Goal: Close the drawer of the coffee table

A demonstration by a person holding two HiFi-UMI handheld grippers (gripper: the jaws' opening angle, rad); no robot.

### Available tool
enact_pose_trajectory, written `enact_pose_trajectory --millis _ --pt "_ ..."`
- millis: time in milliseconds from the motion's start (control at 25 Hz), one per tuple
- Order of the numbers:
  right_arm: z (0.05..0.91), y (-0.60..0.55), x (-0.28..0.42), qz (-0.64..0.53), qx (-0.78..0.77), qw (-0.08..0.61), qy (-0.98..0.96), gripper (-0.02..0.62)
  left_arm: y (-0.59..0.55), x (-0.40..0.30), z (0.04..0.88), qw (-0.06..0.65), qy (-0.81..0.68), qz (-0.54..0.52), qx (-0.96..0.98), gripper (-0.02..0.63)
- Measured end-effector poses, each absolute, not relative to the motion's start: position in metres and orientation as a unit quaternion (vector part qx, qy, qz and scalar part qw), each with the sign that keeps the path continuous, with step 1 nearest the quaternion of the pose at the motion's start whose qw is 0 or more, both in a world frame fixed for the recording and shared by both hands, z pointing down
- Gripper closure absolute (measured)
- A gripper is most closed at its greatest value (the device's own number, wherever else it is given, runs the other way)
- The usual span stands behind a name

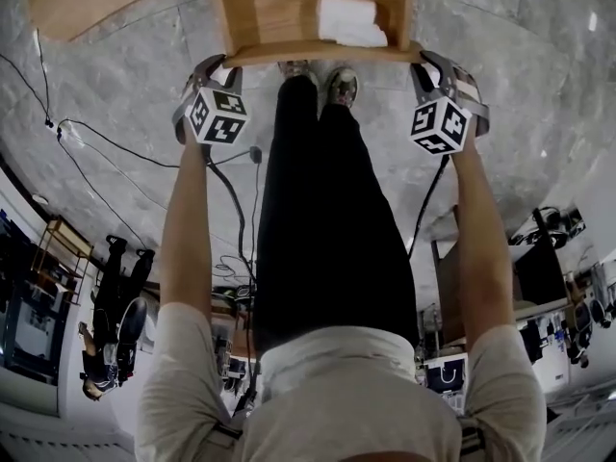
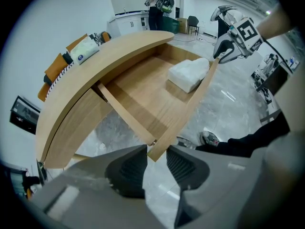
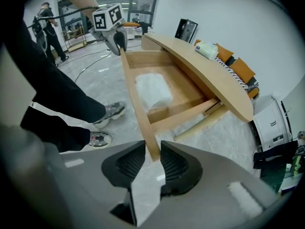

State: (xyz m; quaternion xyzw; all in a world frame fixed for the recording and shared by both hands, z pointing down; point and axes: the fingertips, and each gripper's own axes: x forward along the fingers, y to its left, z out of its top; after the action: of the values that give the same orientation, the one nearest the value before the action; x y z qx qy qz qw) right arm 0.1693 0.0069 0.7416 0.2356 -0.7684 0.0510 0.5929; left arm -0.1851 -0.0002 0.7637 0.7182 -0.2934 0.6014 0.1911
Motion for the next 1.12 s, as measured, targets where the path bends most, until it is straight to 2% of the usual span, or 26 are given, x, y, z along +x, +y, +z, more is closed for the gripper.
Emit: enact_pose_trajectory --millis 480,1120 --pt "0.735 0.004 0.173 0.056 0.255 0.599 -0.757 0.486 0.000 -0.181 0.757 0.212 -0.295 0.599 0.714 0.453" --pt "0.729 -0.033 0.174 0.050 0.277 0.605 -0.745 0.485 -0.039 -0.181 0.751 0.205 -0.305 0.587 0.721 0.453"
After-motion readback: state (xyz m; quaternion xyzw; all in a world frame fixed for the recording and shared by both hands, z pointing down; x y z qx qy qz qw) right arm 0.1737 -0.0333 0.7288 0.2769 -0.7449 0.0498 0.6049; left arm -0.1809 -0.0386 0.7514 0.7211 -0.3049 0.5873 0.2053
